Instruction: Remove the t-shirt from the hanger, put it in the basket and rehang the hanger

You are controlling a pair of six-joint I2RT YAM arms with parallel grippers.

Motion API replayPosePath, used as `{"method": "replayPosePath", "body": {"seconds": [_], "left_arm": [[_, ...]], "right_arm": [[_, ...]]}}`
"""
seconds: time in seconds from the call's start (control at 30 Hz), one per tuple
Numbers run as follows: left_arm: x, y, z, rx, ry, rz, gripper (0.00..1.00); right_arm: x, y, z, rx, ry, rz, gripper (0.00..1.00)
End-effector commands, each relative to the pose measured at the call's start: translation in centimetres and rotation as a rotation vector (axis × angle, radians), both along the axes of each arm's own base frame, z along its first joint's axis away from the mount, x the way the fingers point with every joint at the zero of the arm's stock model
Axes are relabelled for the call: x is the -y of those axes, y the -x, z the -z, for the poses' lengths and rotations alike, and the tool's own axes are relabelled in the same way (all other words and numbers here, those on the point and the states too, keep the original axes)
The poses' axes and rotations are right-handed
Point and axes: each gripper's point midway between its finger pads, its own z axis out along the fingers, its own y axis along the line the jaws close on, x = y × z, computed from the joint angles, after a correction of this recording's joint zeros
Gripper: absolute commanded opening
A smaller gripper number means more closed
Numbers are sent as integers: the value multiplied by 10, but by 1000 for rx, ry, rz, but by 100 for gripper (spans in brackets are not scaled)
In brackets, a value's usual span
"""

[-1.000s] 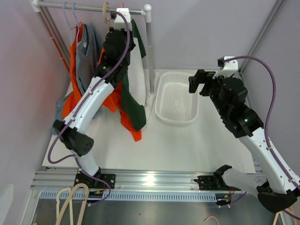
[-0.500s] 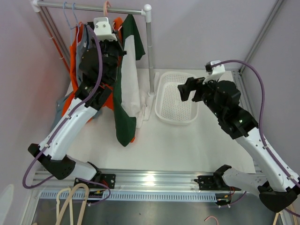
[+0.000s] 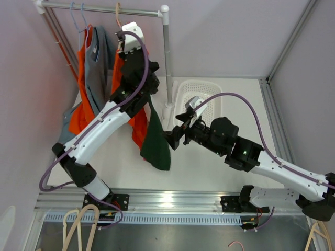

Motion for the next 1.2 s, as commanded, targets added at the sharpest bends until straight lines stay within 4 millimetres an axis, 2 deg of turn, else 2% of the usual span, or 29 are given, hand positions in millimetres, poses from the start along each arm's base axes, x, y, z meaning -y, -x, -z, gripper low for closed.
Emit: {"method": "replayPosePath", "body": {"seconds": [0.0, 0.07, 0.23, 0.3, 0.33, 0.37, 0.4, 0.43, 0.47, 0.5, 0.57, 0.6, 0.67, 0.7, 0.73, 0.77, 0.8, 0.83, 0.87, 0.9, 0.93, 0.97, 1.0, 1.03, 1.1, 1.13, 1.17], "left_arm": [[-23, 21, -18, 17, 57, -150, 1], [-23, 23, -20, 27, 69, -156, 1], [-16, 30, -18, 21, 67, -133, 1], [-18, 34, -20, 30, 79, -126, 1], [-17, 34, -19, 28, 76, -123, 1], [-18, 35, -21, 31, 79, -123, 1], [-19, 37, -22, 34, 83, -121, 1], [-19, 37, -23, 38, 84, -116, 1], [-18, 37, -23, 39, 84, -112, 1], [-17, 35, -23, 40, 81, -105, 1], [-11, 31, -23, 44, 66, -86, 1], [-11, 29, -24, 48, 65, -85, 1], [-1, 19, -19, 37, 46, -70, 1], [4, 15, -23, 44, 66, -59, 1], [13, 5, -16, 12, 30, -60, 1], [17, -1, -12, 0, 13, -69, 1], [16, -4, -16, -1, -5, -76, 1], [18, -9, -14, -5, -23, -83, 1], [23, -16, -13, 16, -9, -92, 1], [22, -17, -13, 4, -50, -107, 1], [21, -18, -19, 19, -46, -113, 1], [23, -23, -17, 18, -63, -125, 1], [21, -22, -24, 31, -52, -132, 1], [22, -24, -24, 28, -60, -135, 1], [19, -26, -32, 40, -60, -146, 1], [17, -25, -34, 45, -60, -149, 1], [16, -24, -36, 52, -57, -151, 1]], "right_arm": [[-9, 0, -32, 58, -115, -17, 94], [-17, -3, -30, 60, -115, -17, 90], [-32, -18, -26, 85, -108, 16, 88], [-42, -25, -14, 72, -69, 23, 88], [-45, -26, -15, 70, -68, 23, 82], [-51, -29, -9, 64, -54, 21, 75], [-53, -31, -5, 57, -48, 21, 61], [-55, -32, -3, 55, -46, 24, 44], [-56, -33, -2, 52, -40, 28, 13], [-57, -32, -1, 46, -41, 27, 1], [-53, -28, -3, 48, -45, 36, 0], [-45, -22, -12, 63, -62, 38, 0], [-40, -10, -11, 59, -46, 38, 0], [-31, -3, -21, 67, -62, 38, 0], [-30, 9, -23, 62, -67, 24, 0], [-24, 16, -18, 51, -50, 27, 0], [-19, 20, -10, 43, -39, 41, 0], [-14, 35, -16, 38, -68, 19, 0], [-11, 41, -11, 29, -64, 15, 0], [-7, 43, 2, 15, -45, 32, 0], [-4, 48, 7, 3, -48, 30, 0], [-7, 61, 15, -22, -45, 5, 0], [-8, 66, 25, -35, -35, 5, 0], [-6, 66, 48, -48, 4, 32, 0], [-11, 82, 66, -80, 1, 16, 0], [-11, 85, 87, -94, 31, 19, 0], [-16, 89, 88, -120, -14, 14, 0]]}}
